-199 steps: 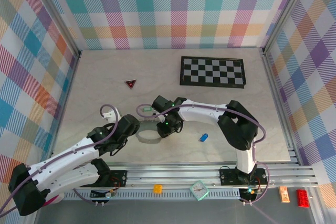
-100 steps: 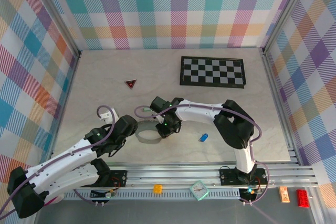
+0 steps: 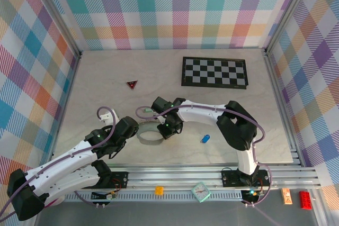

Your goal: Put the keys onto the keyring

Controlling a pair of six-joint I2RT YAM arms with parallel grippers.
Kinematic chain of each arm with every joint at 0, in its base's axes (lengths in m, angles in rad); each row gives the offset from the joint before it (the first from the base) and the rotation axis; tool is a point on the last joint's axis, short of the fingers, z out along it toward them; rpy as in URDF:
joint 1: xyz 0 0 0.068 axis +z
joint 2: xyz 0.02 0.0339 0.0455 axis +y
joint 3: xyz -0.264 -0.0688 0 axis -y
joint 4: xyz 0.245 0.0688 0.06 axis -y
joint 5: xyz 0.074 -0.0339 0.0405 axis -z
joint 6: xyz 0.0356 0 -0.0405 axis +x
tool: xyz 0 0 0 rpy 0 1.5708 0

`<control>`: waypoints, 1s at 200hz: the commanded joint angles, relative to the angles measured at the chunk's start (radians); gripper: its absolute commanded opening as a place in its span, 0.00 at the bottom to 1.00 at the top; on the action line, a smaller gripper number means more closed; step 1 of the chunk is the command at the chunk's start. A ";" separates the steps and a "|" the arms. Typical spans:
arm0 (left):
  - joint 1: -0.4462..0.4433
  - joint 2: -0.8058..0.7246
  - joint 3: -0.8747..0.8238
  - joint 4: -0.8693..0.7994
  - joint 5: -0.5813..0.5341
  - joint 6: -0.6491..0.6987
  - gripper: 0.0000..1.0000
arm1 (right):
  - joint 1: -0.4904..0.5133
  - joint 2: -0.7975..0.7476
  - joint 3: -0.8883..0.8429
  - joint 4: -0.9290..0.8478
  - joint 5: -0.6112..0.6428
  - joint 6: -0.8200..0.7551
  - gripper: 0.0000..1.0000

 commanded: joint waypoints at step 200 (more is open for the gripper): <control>0.010 0.143 -0.170 0.965 0.637 1.193 0.17 | -0.224 -0.329 -0.103 -0.153 -0.286 -0.244 0.00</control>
